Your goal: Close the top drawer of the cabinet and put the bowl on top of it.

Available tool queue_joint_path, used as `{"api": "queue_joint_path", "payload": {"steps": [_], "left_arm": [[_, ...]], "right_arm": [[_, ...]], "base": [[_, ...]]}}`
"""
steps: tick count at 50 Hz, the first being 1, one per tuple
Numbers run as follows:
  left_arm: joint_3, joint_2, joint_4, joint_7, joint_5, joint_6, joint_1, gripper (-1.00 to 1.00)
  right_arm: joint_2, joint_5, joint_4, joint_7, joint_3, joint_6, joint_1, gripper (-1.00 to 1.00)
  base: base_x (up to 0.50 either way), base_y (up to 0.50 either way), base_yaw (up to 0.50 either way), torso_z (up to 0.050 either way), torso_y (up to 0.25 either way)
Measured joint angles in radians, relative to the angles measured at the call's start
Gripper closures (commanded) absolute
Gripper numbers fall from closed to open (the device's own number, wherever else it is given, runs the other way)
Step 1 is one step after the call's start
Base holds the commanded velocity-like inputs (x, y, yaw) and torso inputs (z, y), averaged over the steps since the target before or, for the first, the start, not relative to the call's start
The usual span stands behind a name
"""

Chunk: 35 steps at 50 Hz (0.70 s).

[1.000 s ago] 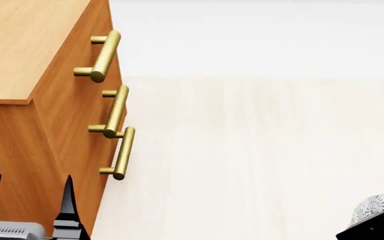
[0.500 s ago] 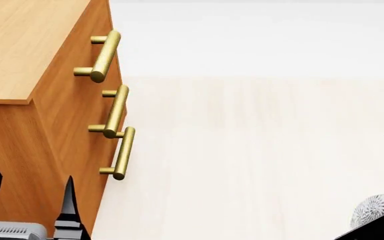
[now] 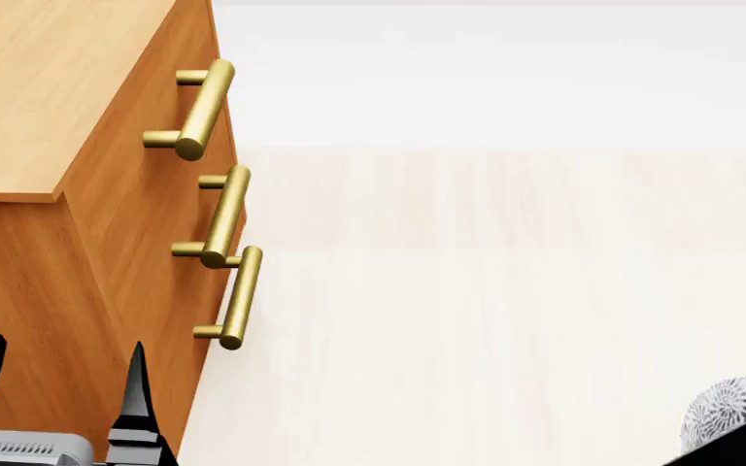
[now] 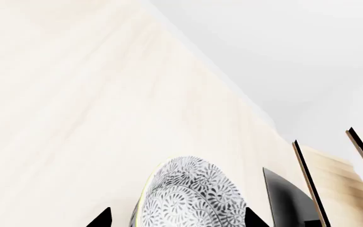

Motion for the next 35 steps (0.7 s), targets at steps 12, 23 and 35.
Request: {"api": "queue_joint_path", "payload": {"steps": [12,23,35], "left_arm": [[0.003,-0.003,0.000,-0.004,-0.002,0.003,0.001,-1.00],[0.008,-0.005,-0.004,-0.006,-0.004,0.007,0.001,-1.00],[0.013,-0.006,-0.007,-0.009,-0.005,0.010,0.000,-1.00]], "right_arm": [[-0.014,-0.004,0.033,-0.003,-0.007,-0.036,-0.035,-1.00],[-0.018,-0.008,0.053,-0.005,-0.009,-0.061,-0.058,-1.00],[-0.022,-0.010,0.071,-0.007,-0.011,-0.081,-0.077,-1.00]], "base": [[0.00,0.00,0.00,0.000,0.000],[0.00,0.00,0.00,0.000,0.000],[0.00,0.00,0.00,0.000,0.000]]}}
